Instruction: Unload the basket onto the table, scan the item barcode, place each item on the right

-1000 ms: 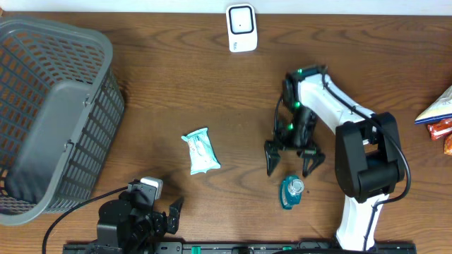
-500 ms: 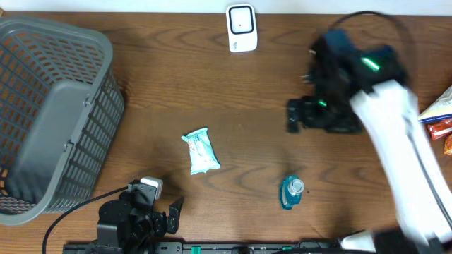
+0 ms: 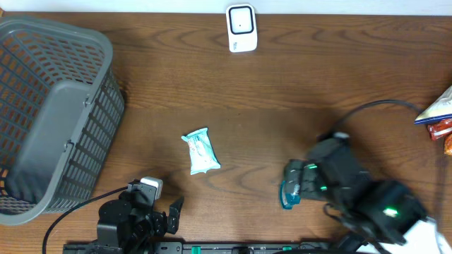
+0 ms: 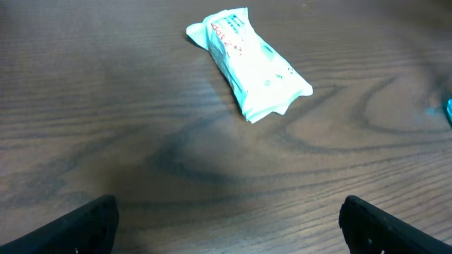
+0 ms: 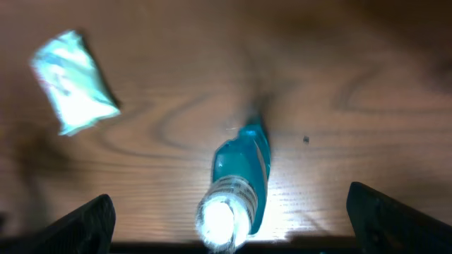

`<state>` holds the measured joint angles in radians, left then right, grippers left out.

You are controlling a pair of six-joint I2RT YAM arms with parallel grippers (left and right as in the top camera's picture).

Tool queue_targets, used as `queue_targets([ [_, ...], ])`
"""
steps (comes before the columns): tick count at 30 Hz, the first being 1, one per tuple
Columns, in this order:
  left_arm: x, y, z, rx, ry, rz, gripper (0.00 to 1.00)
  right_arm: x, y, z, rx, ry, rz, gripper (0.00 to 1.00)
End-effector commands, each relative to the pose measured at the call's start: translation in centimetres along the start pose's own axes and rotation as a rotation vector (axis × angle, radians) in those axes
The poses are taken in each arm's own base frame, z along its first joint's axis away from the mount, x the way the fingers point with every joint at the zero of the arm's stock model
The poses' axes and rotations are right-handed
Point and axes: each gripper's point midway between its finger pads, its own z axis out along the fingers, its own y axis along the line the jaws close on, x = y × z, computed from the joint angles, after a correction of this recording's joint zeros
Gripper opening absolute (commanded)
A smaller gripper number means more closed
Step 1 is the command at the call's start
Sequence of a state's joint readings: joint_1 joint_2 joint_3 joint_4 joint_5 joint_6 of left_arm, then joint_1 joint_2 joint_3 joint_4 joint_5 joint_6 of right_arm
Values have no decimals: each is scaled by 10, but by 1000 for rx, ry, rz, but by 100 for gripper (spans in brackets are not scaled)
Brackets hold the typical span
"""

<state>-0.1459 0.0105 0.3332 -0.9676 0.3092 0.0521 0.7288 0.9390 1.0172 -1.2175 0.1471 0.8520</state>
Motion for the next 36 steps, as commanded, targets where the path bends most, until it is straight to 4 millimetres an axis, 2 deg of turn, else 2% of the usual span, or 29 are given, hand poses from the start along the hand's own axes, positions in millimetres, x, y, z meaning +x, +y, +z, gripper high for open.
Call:
queue_targets([
  [1, 2, -1, -1, 5, 6, -3, 99, 7, -10, 19, 89, -37, 84, 99],
  [5, 2, -1, -1, 5, 6, -3, 99, 9, -3, 26, 123, -54, 33, 99],
  [9, 2, -1, -1, 5, 6, -3, 99, 21, 9, 50, 149, 8, -5, 99],
  [14, 2, -1, -1, 5, 6, -3, 99, 38, 2, 79, 262, 111, -38, 99],
  [21, 2, -1, -1, 5, 6, -3, 99, 44, 2, 99, 317, 146, -53, 99],
  [28, 2, -1, -1, 5, 6, -3, 99, 49, -4, 105, 327, 152, -53, 70],
  [32, 2, -1, -1, 5, 6, -3, 99, 46, 0, 106, 310, 140, -49, 52],
  [36, 2, -1, -1, 5, 6, -3, 99, 44, 3, 107, 302, 127, -51, 45],
])
